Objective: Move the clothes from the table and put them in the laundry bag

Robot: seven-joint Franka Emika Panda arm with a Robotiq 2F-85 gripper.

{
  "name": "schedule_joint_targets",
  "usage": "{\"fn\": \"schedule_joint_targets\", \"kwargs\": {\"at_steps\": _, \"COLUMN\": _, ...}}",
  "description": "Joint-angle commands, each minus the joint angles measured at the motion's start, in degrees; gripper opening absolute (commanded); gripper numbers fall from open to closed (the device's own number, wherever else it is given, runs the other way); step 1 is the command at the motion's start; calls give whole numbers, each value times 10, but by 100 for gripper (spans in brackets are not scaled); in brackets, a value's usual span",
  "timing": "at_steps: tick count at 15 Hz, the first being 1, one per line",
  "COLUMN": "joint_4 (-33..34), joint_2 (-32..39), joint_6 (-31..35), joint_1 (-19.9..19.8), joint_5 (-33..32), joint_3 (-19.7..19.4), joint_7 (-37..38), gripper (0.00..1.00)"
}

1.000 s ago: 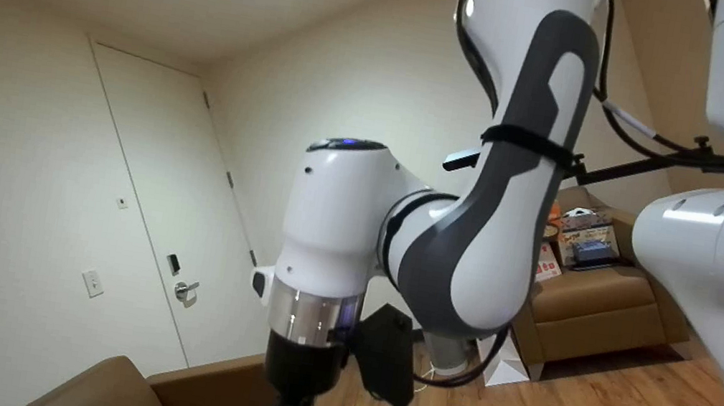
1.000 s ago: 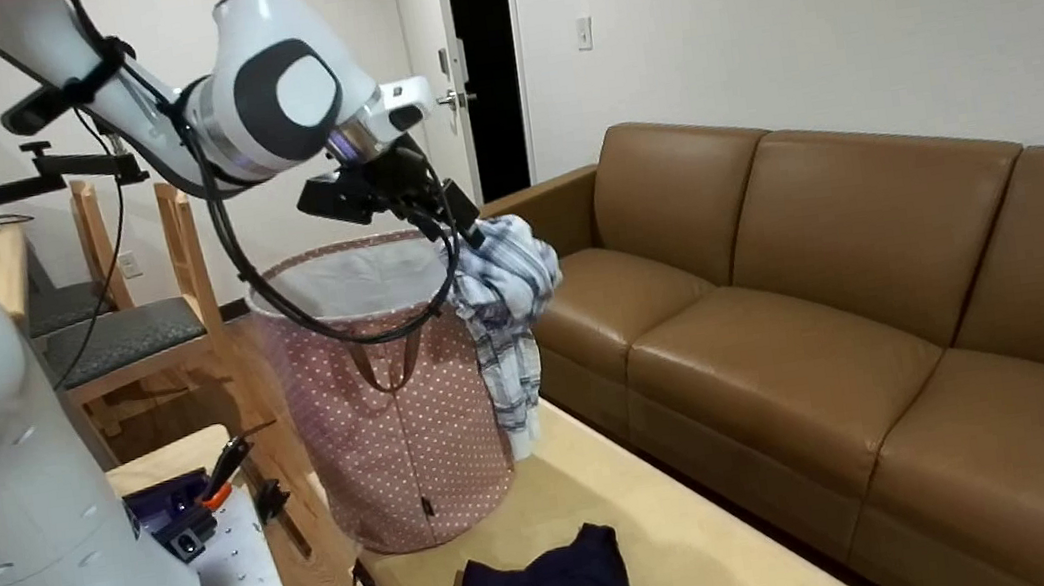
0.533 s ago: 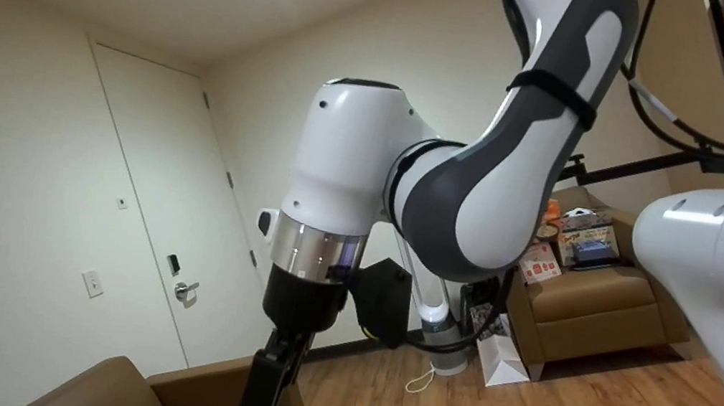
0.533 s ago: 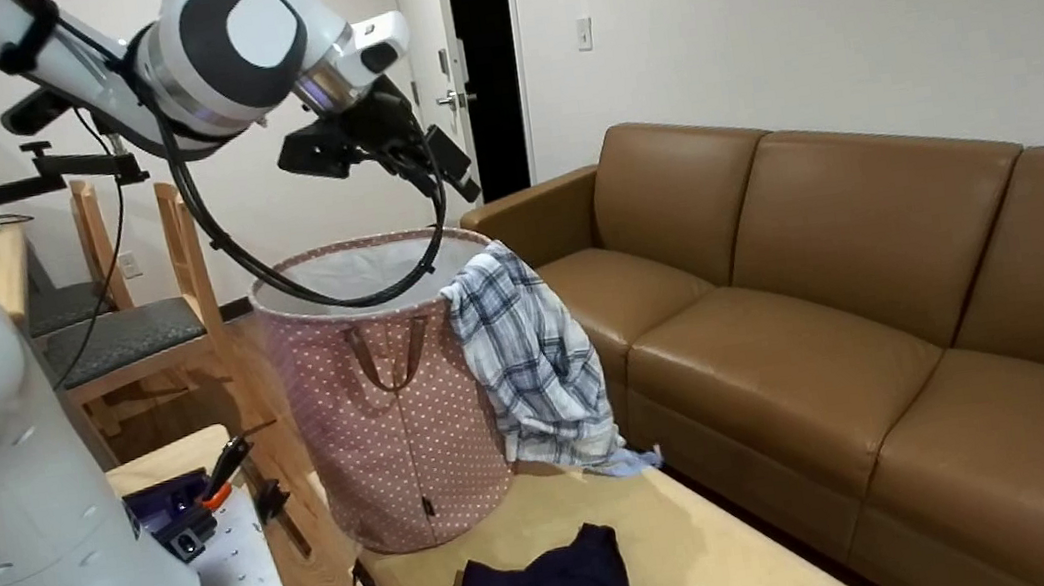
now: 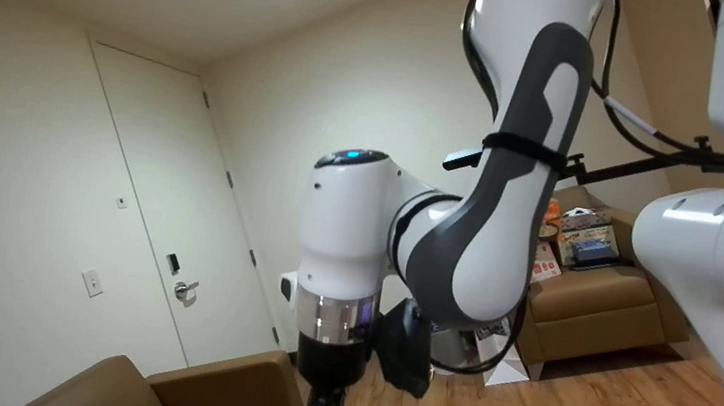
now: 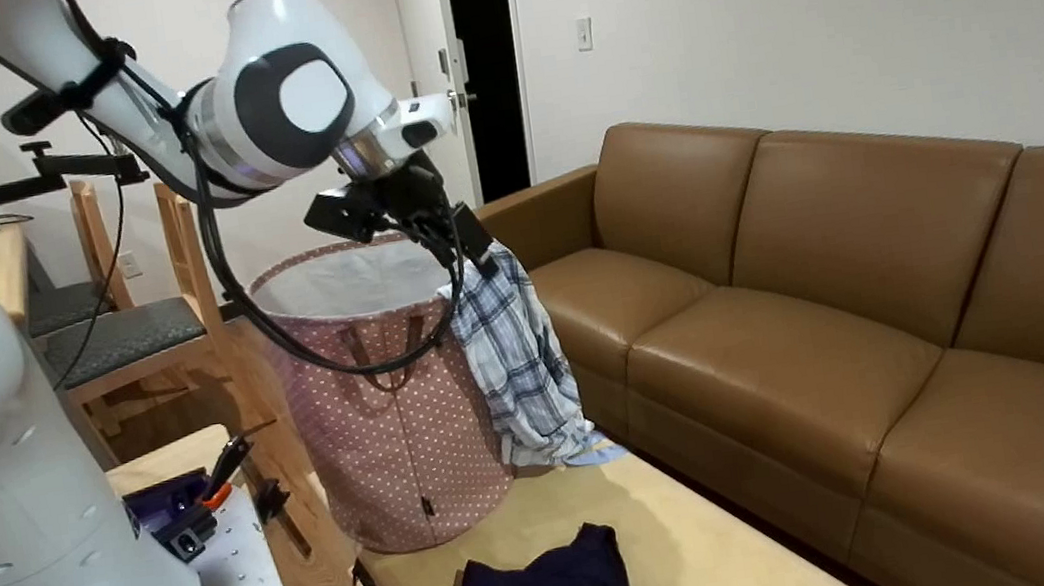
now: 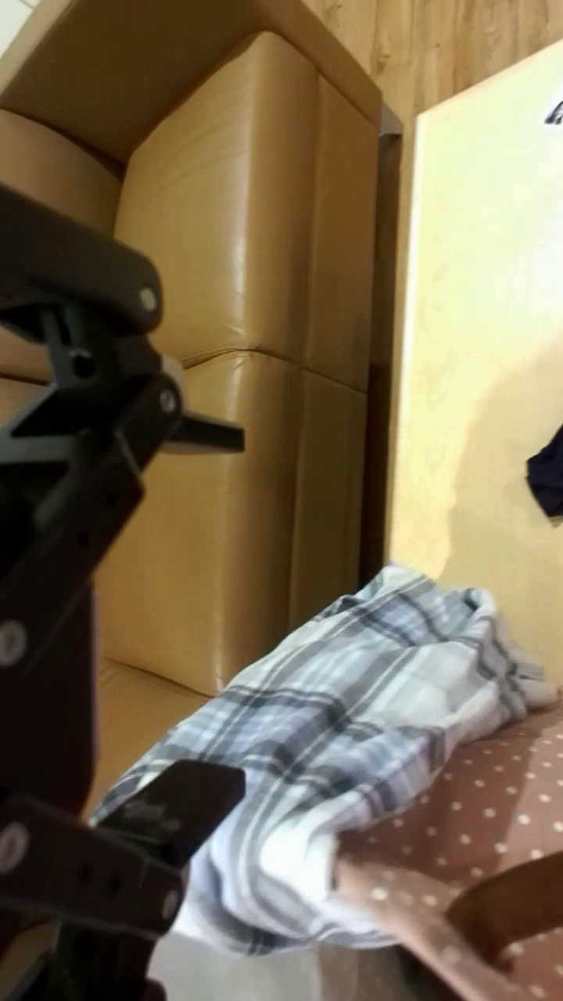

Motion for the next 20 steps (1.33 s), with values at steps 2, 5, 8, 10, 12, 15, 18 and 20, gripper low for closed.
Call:
{"fn": "schedule_joint_targets", "kwargs": {"at_steps": 2, "joint_4": -2, "joint_2": 112, "joint_6": 97, "joint_1": -5, "joint_5": -45, "joint_3": -6, "joint_7": 31, "gripper": 100}}
{"fn": "schedule_joint_targets", "kwargs": {"at_steps": 5, "joint_4": -1, "joint_2": 109, "joint_6": 86, "joint_1": 2, "joint_5": -24, "joint_3": -12, "joint_7": 12, "gripper": 100}}
{"fn": "schedule_joint_targets", "kwargs": {"at_steps": 8, "joint_4": 4, "joint_2": 132, "joint_6": 69, "joint_1": 19, "joint_5": 16, "joint_3": -18, "joint_7": -1, "gripper": 100}}
{"fn": "schedule_joint_targets", "kwargs": {"at_steps": 10, "joint_4": 1, "joint_2": 154, "joint_6": 52, "joint_1": 28, "joint_5": 63, "joint_3": -38, "joint_7": -10, "gripper": 100}}
{"fn": "schedule_joint_targets", "kwargs": {"at_steps": 12, "joint_4": 0, "joint_2": 181, "joint_6": 42, "joint_1": 46, "joint_5": 146, "joint_3": -67, "joint_7": -46, "gripper": 100}}
{"fn": "schedule_joint_targets", "kwargs": {"at_steps": 15, "joint_4": 0, "joint_2": 170, "joint_6": -13, "joint_1": 124, "joint_5": 291, "joint_3": -139, "joint_7": -137, "gripper": 100}}
{"fn": "schedule_joint_targets", "kwargs": {"at_steps": 18, "joint_4": 3, "joint_2": 205, "joint_6": -28, "joint_1": 116, "joint_5": 433, "joint_3": -148, "joint_7": -232, "gripper": 100}}
{"fn": "schedule_joint_targets", "kwargs": {"at_steps": 20, "joint_4": 3, "joint_2": 209, "joint_6": -32, "joint_1": 95, "joint_5": 525, "joint_3": -130, "joint_7": -314, "gripper": 100}}
